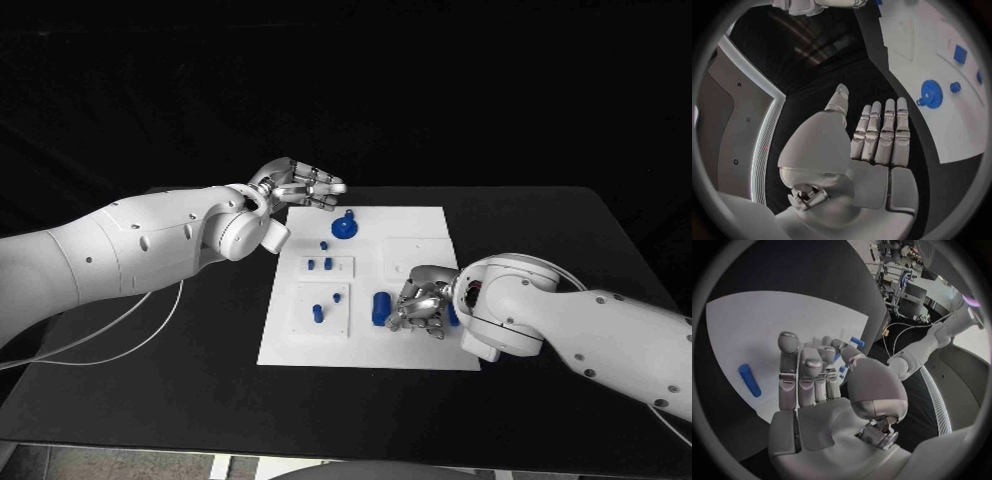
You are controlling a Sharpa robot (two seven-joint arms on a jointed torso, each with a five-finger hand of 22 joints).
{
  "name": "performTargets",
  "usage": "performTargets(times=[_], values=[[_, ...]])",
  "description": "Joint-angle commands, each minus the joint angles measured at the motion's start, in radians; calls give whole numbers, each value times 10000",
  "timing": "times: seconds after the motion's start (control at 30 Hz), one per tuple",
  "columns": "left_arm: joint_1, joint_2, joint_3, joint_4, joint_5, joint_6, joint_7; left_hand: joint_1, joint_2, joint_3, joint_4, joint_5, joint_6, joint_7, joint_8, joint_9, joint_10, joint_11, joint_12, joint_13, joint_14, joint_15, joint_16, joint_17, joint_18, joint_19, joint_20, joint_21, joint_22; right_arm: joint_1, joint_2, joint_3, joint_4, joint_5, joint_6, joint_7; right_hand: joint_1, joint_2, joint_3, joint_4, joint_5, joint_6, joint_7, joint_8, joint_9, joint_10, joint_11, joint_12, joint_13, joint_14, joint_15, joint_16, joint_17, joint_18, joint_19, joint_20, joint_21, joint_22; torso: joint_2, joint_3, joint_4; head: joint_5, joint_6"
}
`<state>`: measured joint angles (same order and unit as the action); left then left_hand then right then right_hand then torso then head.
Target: Assemble the parts on the task board
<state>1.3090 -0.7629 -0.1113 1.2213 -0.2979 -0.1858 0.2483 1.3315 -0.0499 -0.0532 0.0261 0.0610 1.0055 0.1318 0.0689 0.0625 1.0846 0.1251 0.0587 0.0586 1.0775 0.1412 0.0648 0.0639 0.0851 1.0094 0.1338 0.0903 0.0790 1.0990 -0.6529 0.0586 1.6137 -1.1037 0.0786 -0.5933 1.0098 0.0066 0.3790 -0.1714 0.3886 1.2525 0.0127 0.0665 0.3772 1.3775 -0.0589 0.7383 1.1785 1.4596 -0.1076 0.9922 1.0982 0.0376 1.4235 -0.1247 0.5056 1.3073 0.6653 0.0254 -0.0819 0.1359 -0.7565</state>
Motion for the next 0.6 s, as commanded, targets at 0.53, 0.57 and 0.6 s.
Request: performTargets(times=[0.53, 0.57, 0.6], values=[[10, -9, 6, 9, 3, 156, 51, -20, 132, -100, -66, 41, -27, 42, 53, 7, 32, 47, 7, 14, -6, 78, -31, 10, -132, -32, 29, 17, -6, -38, -10, 5, 65, -89, -82, -152, -81, 116, -203, 87, -255, -55, -6, -24, -21, 9, -45, 31, -3, 11, -50, 45, -10, -30, 5, -52, 64, 640, -10, -14, -5, 10, -16], [10, -7, 6, 9, 3, 160, 50, -20, 132, -100, -66, 41, -27, 42, 53, 7, 32, 47, 7, 14, -6, 78, -31, 10, -132, -32, 29, 17, -6, -38, -9, 5, 55, -94, -103, -161, -125, 141, -206, 147, -309, -53, -6, -24, -29, 5, -42, 25, -5, 11, -49, 45, -11, -30, 6, -51, 62, 640, -9, -16, -1, 7, -14], [10, -7, 6, 10, 3, 162, 50, -20, 132, -100, -66, 41, -27, 42, 53, 7, 32, 47, 7, 14, -6, 78, -31, 10, -132, -32, 29, 17, -6, -38, -10, 6, 45, -98, -117, -169, -148, 148, -208, 187, -356, -49, -8, -24, -35, 11, -43, 34, -1, 13, -49, 51, -7, -30, 6, -50, 60, 639, -7, -16, 4, 5, -10]])
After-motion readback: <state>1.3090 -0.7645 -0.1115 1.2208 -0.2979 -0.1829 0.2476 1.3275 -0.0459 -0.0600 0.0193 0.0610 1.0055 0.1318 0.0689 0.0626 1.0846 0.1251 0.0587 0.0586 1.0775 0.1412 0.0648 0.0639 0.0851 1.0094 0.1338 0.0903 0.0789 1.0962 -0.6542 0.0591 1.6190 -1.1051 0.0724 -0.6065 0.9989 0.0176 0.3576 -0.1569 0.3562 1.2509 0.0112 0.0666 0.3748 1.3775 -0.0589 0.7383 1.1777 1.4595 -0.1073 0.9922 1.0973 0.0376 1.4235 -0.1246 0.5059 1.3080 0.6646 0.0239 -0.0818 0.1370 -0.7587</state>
